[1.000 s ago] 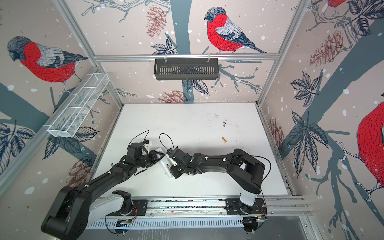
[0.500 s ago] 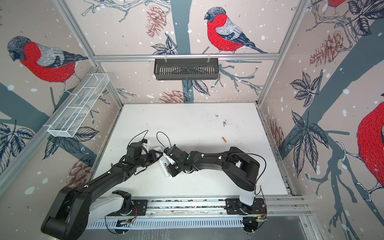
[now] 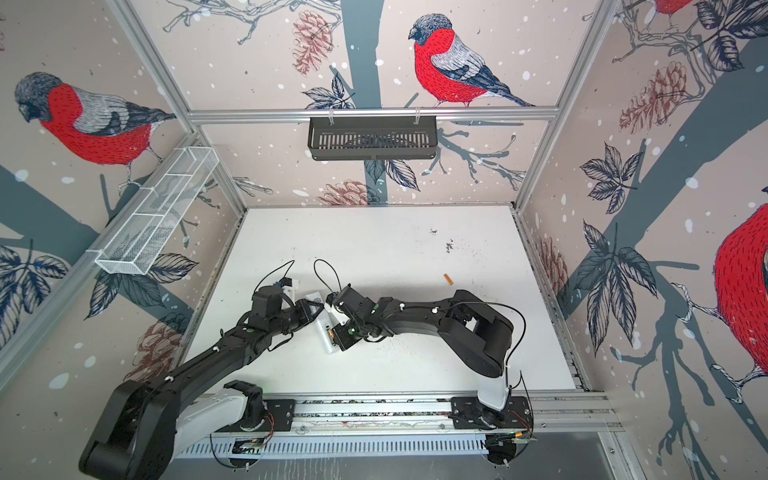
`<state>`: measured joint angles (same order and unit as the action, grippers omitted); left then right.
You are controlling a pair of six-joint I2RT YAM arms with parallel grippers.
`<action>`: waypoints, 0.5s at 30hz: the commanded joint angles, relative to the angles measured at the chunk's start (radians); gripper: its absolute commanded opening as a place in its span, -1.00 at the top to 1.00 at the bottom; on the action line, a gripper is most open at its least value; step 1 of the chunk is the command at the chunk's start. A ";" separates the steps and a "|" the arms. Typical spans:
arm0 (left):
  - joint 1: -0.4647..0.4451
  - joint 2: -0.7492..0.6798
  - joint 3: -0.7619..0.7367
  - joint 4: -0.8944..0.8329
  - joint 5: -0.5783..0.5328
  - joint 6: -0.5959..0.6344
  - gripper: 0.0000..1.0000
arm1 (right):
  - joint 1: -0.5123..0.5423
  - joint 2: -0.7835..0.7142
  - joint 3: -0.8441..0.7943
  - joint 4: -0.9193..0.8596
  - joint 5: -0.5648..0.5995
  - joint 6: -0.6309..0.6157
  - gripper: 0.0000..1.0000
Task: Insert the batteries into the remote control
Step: 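Press the battery down into the compartment with the right gripper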
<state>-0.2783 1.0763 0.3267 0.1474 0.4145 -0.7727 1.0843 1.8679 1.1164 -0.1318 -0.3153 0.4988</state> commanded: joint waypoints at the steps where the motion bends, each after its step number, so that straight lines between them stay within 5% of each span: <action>1: -0.001 -0.007 -0.006 -0.066 0.062 0.044 1.00 | 0.002 0.021 0.002 -0.017 0.058 0.056 0.87; 15: -0.001 -0.085 -0.018 -0.086 -0.018 0.056 1.00 | 0.030 0.006 0.004 -0.056 0.072 0.151 0.85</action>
<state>-0.2783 1.0019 0.3180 0.0933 0.3874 -0.7429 1.1057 1.8687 1.1183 -0.1219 -0.3145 0.6056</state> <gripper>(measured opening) 0.210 0.120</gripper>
